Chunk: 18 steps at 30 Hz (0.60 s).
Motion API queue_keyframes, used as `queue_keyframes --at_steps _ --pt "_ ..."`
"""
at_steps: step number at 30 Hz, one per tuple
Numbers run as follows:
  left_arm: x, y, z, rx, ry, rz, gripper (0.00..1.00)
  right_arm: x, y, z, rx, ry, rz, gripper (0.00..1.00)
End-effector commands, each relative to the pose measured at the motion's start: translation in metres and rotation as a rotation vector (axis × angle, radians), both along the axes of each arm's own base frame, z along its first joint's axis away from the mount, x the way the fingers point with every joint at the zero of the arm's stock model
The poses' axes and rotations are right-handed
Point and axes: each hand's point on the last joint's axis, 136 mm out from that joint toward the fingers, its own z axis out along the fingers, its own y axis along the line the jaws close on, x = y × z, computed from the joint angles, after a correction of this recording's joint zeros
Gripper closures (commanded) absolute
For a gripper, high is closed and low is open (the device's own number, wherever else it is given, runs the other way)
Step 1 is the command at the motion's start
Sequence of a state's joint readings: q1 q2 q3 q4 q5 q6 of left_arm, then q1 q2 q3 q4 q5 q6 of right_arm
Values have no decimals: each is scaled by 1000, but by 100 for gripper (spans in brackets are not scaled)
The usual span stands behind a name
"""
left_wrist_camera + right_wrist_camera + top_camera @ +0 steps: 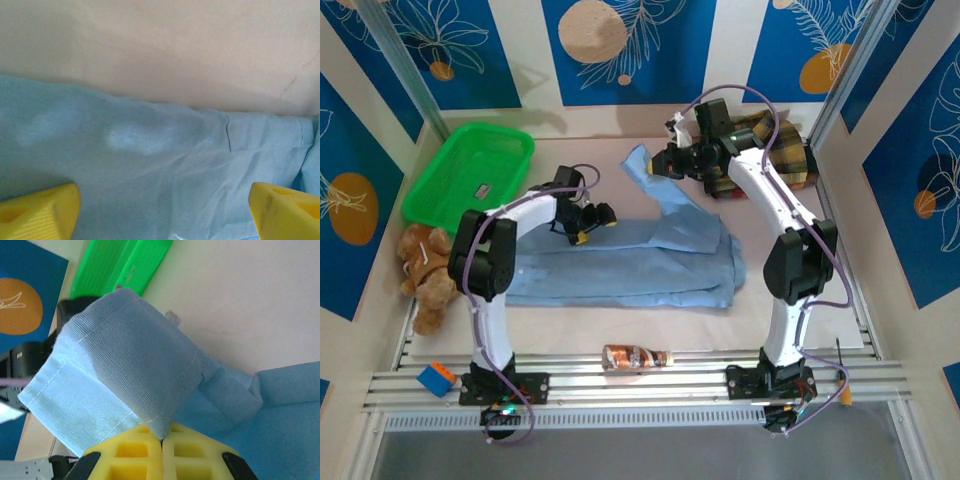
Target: Fold and stack the long sleeve shirts
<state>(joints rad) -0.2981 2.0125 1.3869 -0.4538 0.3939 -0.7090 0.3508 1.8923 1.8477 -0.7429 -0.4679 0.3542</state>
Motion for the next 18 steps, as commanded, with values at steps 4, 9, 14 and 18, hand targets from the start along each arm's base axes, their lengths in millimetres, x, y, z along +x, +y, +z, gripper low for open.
queue_keyframes --at_steps 4,9,14,18 --pt "12 2 60 -130 -50 84 12 -58 41 -7 35 76 106 100" --pt "11 13 91 -176 -82 132 11 -99 60 -19 27 136 156 100" --pt "1 33 111 -169 -112 176 11 -136 71 -33 8 192 201 100" --pt "-16 52 120 -109 -137 198 11 -158 79 -49 -21 232 221 100"
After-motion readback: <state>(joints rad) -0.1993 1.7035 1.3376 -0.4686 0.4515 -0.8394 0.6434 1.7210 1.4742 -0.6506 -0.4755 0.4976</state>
